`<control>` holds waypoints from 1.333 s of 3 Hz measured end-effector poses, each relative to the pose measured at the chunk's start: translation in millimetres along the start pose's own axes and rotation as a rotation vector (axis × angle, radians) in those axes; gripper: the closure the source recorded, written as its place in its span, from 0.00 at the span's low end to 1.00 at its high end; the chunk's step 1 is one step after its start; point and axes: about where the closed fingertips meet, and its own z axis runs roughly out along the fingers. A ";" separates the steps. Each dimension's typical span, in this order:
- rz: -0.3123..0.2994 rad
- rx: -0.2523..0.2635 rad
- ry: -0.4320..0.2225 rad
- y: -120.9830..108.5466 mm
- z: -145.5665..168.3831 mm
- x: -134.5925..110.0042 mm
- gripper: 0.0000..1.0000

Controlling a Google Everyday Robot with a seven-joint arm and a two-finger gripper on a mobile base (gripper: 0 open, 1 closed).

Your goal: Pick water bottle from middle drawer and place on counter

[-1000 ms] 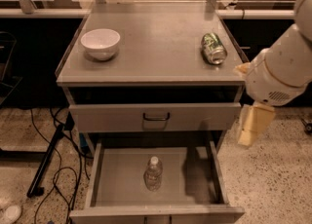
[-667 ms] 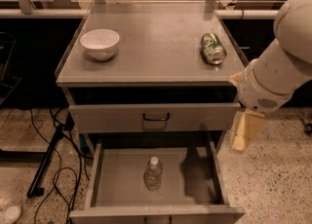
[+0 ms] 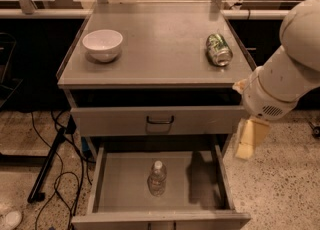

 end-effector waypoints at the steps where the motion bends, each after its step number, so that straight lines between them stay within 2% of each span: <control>1: 0.001 -0.045 -0.031 17.0 32.8 -5.3 0.00; 2: -0.015 -0.073 -0.066 30.6 92.0 -13.8 0.00; 3: -0.015 -0.073 -0.066 30.6 92.0 -13.8 0.00; 4: 0.000 -0.102 -0.111 36.4 114.4 -13.8 0.00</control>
Offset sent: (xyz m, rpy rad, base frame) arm -0.0089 0.0371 -0.0917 0.0822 0.0464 0.0487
